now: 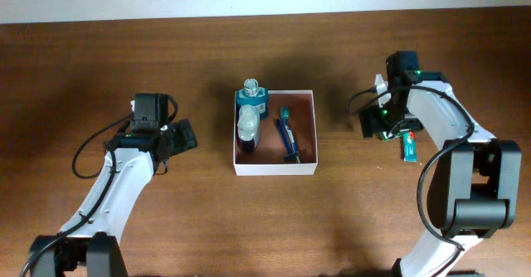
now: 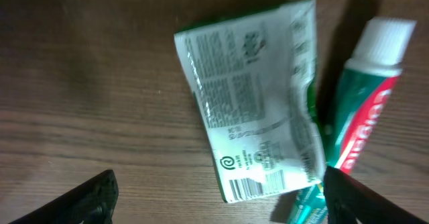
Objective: Pack container
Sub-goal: 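Lower the right gripper onto the white-green toothpaste box and grasp it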
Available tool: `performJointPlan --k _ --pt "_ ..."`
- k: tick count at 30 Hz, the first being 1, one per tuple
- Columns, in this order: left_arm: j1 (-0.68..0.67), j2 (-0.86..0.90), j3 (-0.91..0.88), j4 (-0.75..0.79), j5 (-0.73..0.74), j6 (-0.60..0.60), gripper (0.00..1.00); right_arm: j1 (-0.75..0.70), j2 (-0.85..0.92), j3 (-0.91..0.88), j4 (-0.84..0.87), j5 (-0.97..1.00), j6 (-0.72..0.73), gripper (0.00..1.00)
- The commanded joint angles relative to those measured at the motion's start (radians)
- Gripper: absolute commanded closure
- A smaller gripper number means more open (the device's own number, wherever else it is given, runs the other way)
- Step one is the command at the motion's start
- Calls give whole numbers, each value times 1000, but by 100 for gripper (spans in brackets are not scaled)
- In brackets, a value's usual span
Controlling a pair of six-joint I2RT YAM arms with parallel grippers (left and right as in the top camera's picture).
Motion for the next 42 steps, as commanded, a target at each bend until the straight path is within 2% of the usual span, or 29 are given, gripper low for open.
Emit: performJointPlan --k 1,9,13,22,29,40,42 --pt "2 7 -5 0 -7 9 1 0 9 -29 18 -10 -8 7" --pt "2 7 -5 -1 -7 9 1 0 9 -36 36 -14 -8 4" --pt "2 7 -5 -1 -7 9 1 1 9 -36 33 -115 -32 2" --pt "2 7 -5 0 -7 9 1 -11 9 -35 33 -108 -32 3" --pt "2 7 -5 0 -7 9 1 -38 9 -36 68 -84 90 3" --pt "2 7 -5 0 -7 9 1 -38 9 -36 142 -85 129 4" --pt "2 7 -5 0 -7 9 0 -39 9 -36 144 -82 160 8"
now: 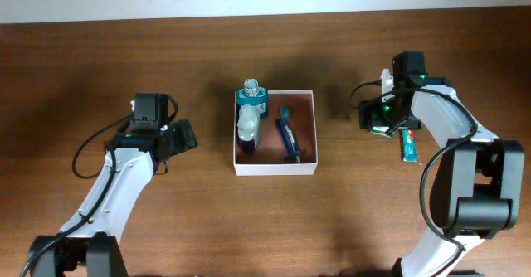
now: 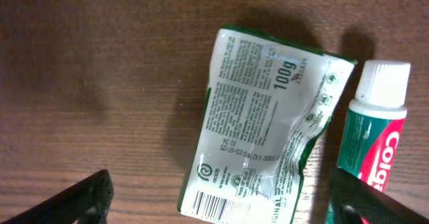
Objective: Pack container
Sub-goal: 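Lower the right gripper onto the white-green toothpaste box and grasp it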
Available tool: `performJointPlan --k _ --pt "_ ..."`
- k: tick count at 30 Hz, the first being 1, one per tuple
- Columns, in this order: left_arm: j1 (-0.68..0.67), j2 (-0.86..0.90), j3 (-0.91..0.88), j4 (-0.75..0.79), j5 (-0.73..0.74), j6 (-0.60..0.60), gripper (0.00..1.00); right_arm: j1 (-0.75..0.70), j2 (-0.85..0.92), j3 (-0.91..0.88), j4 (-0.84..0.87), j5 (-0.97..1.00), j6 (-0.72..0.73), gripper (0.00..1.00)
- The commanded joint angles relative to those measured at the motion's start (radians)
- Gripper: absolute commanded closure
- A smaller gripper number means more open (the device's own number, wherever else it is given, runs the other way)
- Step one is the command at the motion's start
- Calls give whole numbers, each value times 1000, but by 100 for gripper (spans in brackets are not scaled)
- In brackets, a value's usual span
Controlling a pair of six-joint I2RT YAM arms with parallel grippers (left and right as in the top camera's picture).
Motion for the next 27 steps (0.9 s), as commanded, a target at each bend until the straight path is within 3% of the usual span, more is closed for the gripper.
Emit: performJointPlan --k 1,5,25,27 --pt "2 7 -5 -1 -7 9 1 -6 9 -10 8 11 72 9" --pt "2 7 -5 -1 -7 9 1 -6 9 -10 19 51 124 11" --pt "2 7 -5 -1 -7 9 1 -6 87 -10 87 51 124 14" --pt "2 7 -5 0 -7 9 1 -6 87 -10 87 51 124 19"
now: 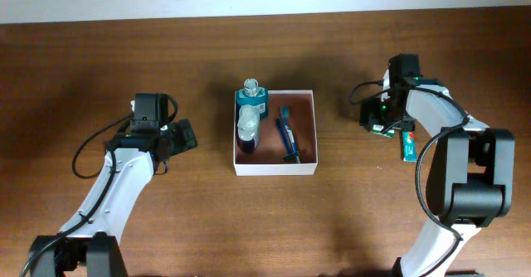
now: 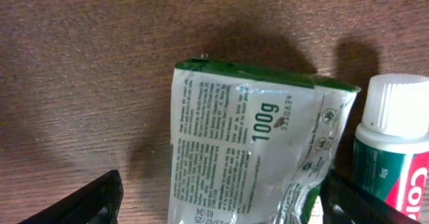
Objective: Pack container
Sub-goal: 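Lower the right gripper onto the white-green toothpaste box and grasp it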
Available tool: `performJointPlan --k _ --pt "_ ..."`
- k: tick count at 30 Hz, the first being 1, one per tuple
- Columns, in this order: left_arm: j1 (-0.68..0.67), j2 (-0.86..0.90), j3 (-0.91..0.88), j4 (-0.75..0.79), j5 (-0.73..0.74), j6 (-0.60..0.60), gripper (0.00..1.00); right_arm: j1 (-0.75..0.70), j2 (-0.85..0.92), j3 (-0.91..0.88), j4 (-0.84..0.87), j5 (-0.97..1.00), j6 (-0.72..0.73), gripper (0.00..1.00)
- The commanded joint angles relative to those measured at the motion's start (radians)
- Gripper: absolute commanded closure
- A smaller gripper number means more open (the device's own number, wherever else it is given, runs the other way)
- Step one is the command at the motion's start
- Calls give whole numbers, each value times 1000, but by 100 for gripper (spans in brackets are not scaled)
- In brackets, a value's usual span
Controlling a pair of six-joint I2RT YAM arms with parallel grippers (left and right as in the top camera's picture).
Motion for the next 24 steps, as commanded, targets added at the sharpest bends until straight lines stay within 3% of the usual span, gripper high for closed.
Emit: performJointPlan --k 1,15,24 --pt "2 7 -5 0 -7 9 0 -6 12 -10 3 13 11 25" --pt "2 7 -5 0 -7 9 1 -6 12 -10 -1 13 11 50" --pt "2 7 -5 0 -7 9 0 -6 11 -7 -8 -43 11 53"
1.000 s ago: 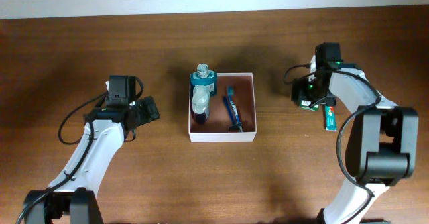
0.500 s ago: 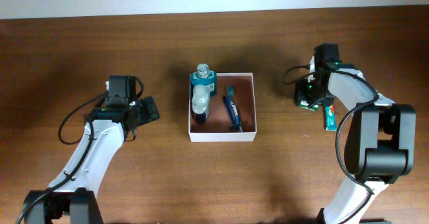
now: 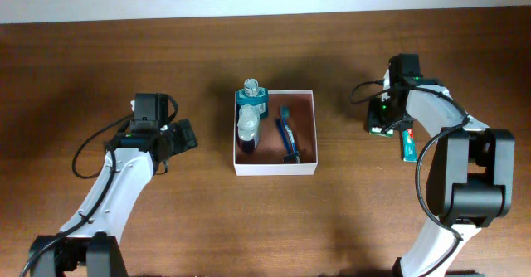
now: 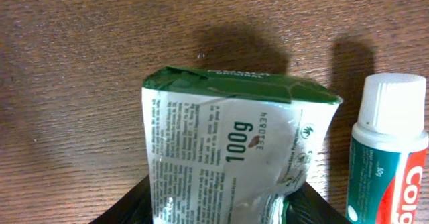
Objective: Pack container
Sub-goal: 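Lower the right gripper onto the white-green toothpaste box and grasp it, then carry the toothpaste box over the pink box with the right gripper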
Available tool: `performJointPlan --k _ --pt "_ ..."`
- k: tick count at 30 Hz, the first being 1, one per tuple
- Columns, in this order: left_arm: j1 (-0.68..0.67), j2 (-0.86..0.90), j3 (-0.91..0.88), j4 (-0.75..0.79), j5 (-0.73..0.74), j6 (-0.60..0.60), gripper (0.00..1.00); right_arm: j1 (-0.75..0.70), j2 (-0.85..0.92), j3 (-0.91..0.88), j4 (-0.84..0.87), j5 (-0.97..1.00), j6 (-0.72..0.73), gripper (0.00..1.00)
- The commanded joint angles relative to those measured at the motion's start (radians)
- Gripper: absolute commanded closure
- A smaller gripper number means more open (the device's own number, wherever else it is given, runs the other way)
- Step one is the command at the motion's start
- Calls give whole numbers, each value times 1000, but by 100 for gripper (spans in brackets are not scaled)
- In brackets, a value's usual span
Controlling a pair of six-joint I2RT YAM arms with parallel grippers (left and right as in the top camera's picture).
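Note:
A green and white soap packet point(image 4: 228, 150) marked 100g lies on the wood, right of the white box point(image 3: 275, 169). My right gripper point(image 4: 221, 210) is down on it, its black fingers point(image 4: 127, 210) pressed against both sides, shut on the packet. In the overhead view the right gripper point(image 3: 383, 124) covers most of the packet. A Colgate toothpaste tube point(image 4: 385, 157) lies just to the right, its white cap pointing away. The box holds a teal bottle point(image 3: 251, 101), a clear bottle point(image 3: 248, 128) and a blue toothbrush point(image 3: 286, 136). My left gripper point(image 3: 184, 136) rests far left, open and holding nothing.
The brown wooden table point(image 3: 348, 219) ends at a pale wall along the far edge. The toothpaste tube point(image 3: 407, 147) lies close beside the right gripper. Bare wood separates the box from both arms.
My right gripper has dropped lower and its fingers, then wide apart on either side of the packet, now squeeze it. The packet's top edge has bulged up. The left arm is unchanged.
The right gripper hung open above the packet and toothpaste, the packet lying askew in its view. It then lined up with the packet, came closer with jaws wide, and now has shut on it. The left arm and box contents stayed as they were.

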Motion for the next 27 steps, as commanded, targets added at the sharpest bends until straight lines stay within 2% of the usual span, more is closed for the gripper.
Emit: performJointPlan --k 1,6,15,27 --pt "2 7 -5 0 -7 9 0 -6 10 -6 -6 -52 6 55" --pt "2 7 -5 0 -7 9 0 -6 4 5 -26 -61 5 70" --pt "2 7 -5 0 -7 9 1 -5 -11 12 -59 -61 5 70" --pt "2 7 -5 0 -7 9 1 40 -164 138 -259 -79 6 70"
